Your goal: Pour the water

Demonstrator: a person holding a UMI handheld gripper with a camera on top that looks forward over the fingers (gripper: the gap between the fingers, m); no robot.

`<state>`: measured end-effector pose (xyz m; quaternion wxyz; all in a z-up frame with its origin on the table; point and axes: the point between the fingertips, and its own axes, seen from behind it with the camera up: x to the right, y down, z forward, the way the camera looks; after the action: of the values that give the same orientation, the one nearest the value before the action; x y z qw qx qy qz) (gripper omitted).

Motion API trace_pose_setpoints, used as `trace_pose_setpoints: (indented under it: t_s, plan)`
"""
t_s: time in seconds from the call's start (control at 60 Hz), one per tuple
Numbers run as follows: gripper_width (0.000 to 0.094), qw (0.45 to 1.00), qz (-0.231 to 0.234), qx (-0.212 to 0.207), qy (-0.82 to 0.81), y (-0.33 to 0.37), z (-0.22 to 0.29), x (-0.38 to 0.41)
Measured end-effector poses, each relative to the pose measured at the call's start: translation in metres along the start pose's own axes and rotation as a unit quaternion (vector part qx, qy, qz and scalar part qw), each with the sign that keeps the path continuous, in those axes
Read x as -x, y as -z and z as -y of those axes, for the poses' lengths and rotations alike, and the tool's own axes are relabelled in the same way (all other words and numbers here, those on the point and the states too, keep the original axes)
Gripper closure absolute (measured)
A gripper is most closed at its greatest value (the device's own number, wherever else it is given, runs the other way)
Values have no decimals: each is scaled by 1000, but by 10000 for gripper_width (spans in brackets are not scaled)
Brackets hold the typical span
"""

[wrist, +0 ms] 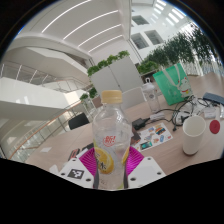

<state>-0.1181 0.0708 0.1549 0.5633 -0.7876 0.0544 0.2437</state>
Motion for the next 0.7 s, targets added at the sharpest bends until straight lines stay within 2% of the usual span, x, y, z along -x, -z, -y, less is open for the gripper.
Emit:
trace_pose_setpoints:
  t_s: [0.017,0.083,0.15,0.217,0.233,0.25,0.317,0.333,0.367,0.383,0.4,0.45,0.467,0.5,0.6,0.617,0.633,0.7]
  plan:
    - [605,999,5,-1,-33,0,8,-4]
    - [604,986,14,1,-169,0,44,-21]
    - [605,953,30,1,-300,-3,56,-53]
    - [606,903,40,10,-429,-8,61,-74]
    - [632,888,47,15,-457,-7,61,-77]
    - [606,872,52,17,-486,-8,61,-81]
    - [607,803,81,15,-591,-7,68,-96]
    - [608,780,75,14,-621,-7,76,-90]
    - [605,751,86,2,-655,-13,86,-84]
    - [606,732,120,6,-671,0,86,-95]
    - [607,718,107,-4,-688,-9,94,-84]
    - [608,667,136,-7,-732,-5,103,-82]
    - [607,647,166,1,-744,7,101,-94]
    - [607,615,148,-10,-774,-7,119,-82]
    - [606,565,176,-20,-806,-5,124,-87]
    - [606,553,200,-11,-809,19,128,-94]
    - [605,555,177,-20,-813,-2,133,-84]
    - [607,546,181,-23,-818,1,132,-86]
